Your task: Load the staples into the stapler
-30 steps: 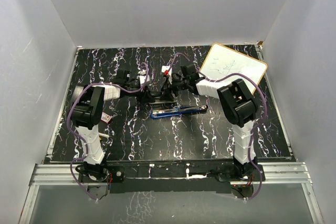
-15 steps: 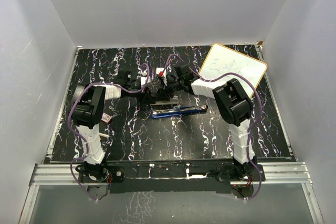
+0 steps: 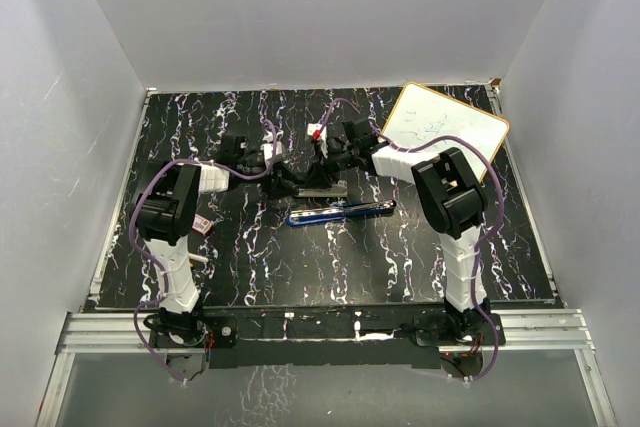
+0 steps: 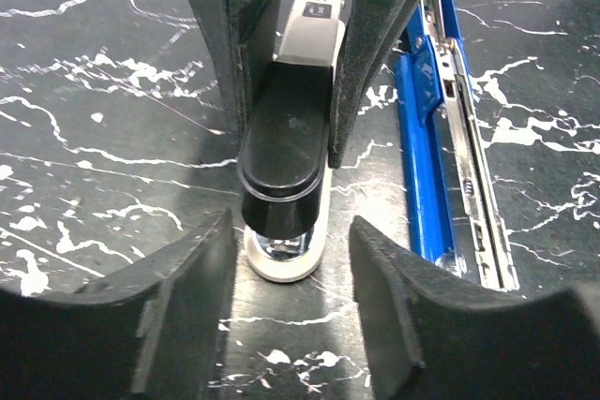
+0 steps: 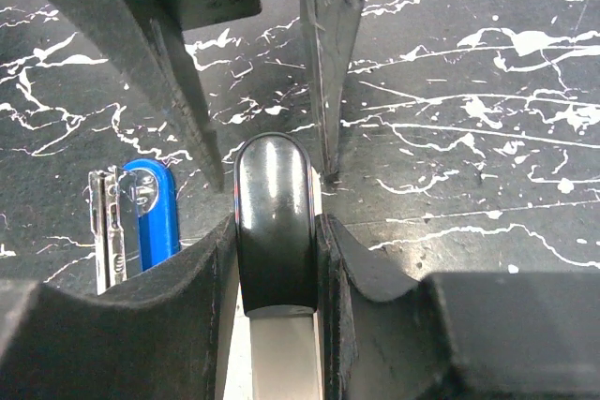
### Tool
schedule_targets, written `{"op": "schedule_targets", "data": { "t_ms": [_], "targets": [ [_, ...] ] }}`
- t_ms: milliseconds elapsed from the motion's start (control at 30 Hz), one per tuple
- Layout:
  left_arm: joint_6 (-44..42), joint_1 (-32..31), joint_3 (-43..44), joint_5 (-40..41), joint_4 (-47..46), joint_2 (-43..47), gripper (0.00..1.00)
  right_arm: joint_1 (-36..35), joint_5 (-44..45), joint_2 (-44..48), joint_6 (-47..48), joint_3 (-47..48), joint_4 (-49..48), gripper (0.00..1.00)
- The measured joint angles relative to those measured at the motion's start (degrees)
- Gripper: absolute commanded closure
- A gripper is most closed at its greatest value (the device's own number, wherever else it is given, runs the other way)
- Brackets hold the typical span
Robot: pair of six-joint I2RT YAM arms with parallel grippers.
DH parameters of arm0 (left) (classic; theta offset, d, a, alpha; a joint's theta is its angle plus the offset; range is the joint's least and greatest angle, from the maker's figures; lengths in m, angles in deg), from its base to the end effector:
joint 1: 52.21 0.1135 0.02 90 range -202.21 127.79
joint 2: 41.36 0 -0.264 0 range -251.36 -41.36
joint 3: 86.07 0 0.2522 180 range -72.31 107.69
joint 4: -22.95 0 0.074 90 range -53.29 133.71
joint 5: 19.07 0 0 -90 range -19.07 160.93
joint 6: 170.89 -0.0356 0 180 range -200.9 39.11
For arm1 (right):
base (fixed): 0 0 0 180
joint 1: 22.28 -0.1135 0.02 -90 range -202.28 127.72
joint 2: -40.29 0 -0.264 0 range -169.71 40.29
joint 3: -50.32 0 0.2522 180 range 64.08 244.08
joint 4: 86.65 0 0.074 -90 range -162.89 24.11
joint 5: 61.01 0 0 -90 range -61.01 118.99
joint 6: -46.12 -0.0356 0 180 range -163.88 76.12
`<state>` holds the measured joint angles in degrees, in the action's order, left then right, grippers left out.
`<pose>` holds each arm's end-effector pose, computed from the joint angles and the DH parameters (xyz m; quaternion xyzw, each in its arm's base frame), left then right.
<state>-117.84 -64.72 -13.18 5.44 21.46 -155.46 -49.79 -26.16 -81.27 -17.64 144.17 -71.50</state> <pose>0.3696 -0.1152 0.1316 0.5272 0.5955 -0.4029 0.4529 0.3862 0.2340 0.1570 -0.5324 0.6410 0.4282 0.3497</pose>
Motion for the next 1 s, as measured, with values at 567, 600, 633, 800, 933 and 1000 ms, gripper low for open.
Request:
{"op": "schedule_targets", "data": {
  "t_ms": [567, 600, 633, 800, 933, 1000],
  "targets": [
    [17.97, 0.02, -3.98, -2.89, -23.76, -3.89, 0.65, 0.57, -0.92, 0.02, -3.93, 0.00, -0.33, 0.92],
    [18.18, 0.02, -3.98, -2.93, -24.17, -3.89, 0.67, 0.57, -0.94, 0.02, -4.04, 0.00, -0.33, 0.92],
    [18.53, 0.02, -4.00, -3.02, -24.37, -3.89, 0.70, 0.57, -0.94, 0.02, -4.15, 0.00, -0.42, 0.92],
    [19.23, 0.04, -4.02, -3.61, -25.24, -4.48, 0.72, 0.92, -1.01, 0.02, -5.03, 0.00, -0.87, 0.92],
    [19.74, 0.31, -4.09, -4.00, -25.57, -5.38, 0.66, 1.18, -1.55, 0.04, -5.66, 0.00, -1.57, 0.92],
    [20.22, 0.31, -4.52, -4.07, -26.23, -5.49, 0.69, 1.18, -1.64, 0.04, -5.86, 0.00, -1.57, 0.92]
  ]
}}
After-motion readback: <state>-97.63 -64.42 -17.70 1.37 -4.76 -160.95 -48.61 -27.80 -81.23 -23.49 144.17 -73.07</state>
